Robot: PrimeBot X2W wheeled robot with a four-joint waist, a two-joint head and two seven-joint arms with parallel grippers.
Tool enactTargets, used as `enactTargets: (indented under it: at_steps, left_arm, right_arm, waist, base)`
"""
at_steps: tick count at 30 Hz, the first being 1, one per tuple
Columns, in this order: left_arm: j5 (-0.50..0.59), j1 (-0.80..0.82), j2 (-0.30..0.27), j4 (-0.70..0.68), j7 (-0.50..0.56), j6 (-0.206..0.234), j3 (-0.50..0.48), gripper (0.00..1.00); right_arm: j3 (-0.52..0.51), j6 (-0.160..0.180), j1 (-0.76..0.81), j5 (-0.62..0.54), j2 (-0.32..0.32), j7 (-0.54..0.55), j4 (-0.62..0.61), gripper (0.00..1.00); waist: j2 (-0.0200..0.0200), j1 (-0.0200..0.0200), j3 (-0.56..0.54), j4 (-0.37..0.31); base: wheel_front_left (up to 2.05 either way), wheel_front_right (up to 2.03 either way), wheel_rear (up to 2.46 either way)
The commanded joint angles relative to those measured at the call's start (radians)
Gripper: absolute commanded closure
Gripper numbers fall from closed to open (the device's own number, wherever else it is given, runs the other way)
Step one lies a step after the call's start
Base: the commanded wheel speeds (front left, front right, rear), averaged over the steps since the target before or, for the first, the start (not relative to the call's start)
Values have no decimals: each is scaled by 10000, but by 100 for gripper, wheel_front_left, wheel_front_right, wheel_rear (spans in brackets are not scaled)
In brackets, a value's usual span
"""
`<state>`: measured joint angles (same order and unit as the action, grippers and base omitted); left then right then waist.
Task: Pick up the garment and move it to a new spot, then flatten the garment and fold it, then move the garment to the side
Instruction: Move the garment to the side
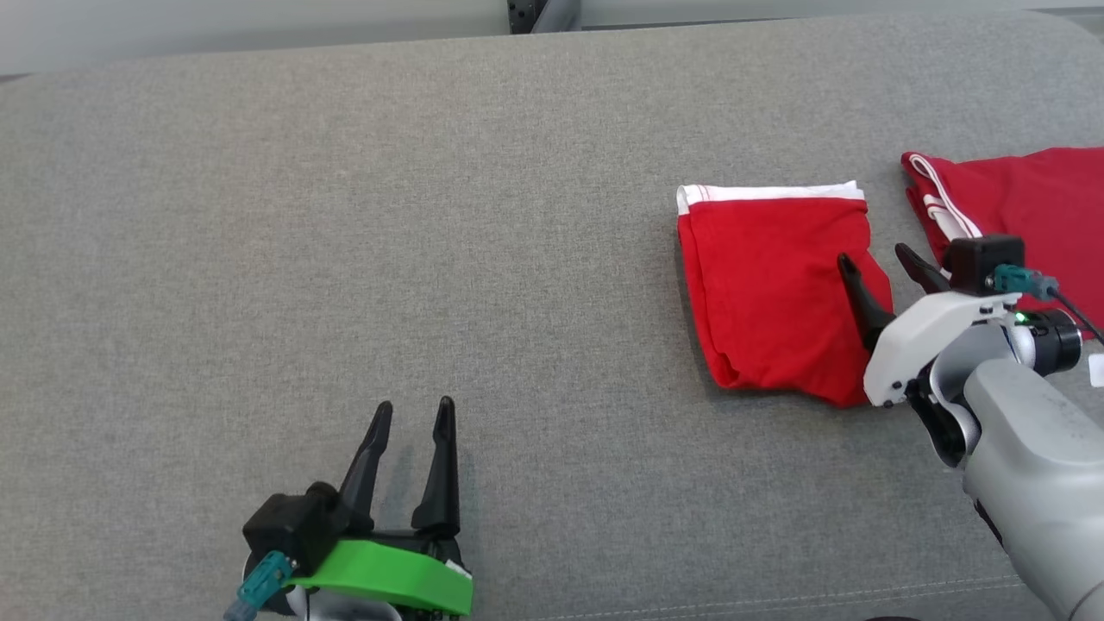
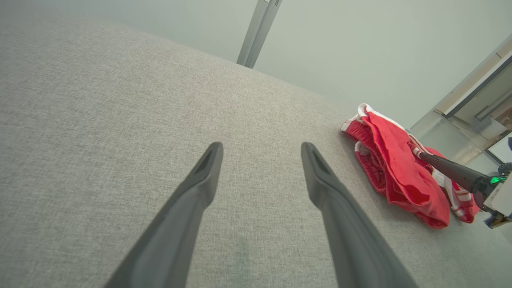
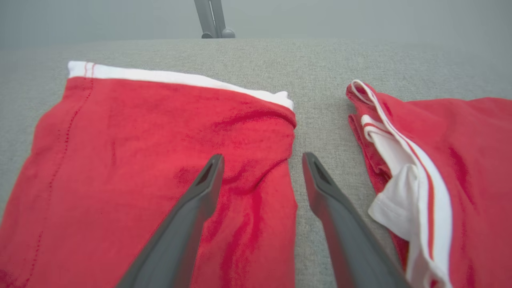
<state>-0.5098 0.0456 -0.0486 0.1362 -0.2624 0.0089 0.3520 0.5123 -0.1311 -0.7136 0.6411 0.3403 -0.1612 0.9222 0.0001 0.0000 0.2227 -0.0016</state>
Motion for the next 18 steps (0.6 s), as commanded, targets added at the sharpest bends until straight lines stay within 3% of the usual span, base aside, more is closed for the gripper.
enactTargets:
  at_steps: [1,3,6,11,14,18]
  left_arm:
    - [-40,-252,-38,-93,-28,87,-202,0]
    - [80,-456,-38,-204,-28,77,-442,0]
    - [374,-771,-38,-311,-28,-10,-884,0]
    - [906,-1060,-37,-442,-28,-340,-1687,0]
    - [1145,-1158,-35,-422,-28,-565,-2105,0]
    - [1467,-1189,-38,-173,-28,-850,-2342,0]
  right_arm:
    - [-6,9,390,-367,108,-660,-162,0]
    - [-367,12,707,-983,371,-1003,-663,0]
    - [-2208,12,1900,-2206,446,-1037,-2778,0]
    - [-5025,12,4813,-4233,-491,-1034,-6319,0]
    - [-5811,12,6351,-4997,-1017,-1034,-7668,0]
    - [-6375,9,7458,-5479,-1523,-1035,-8556,0]
  waist:
    - [-1,0,-354,-67]
    - [-1,0,-580,-152]
    - [-1,0,-871,-336]
    - [-1,0,-1252,-536]
    - [-1,0,-1426,-556]
    - [-1,0,-1518,-452]
  base:
    - [0,0,0]
    - [0,0,0]
    - [0,0,0]
    - [0,0,0]
    - [0,0,0]
    - [0,0,0]
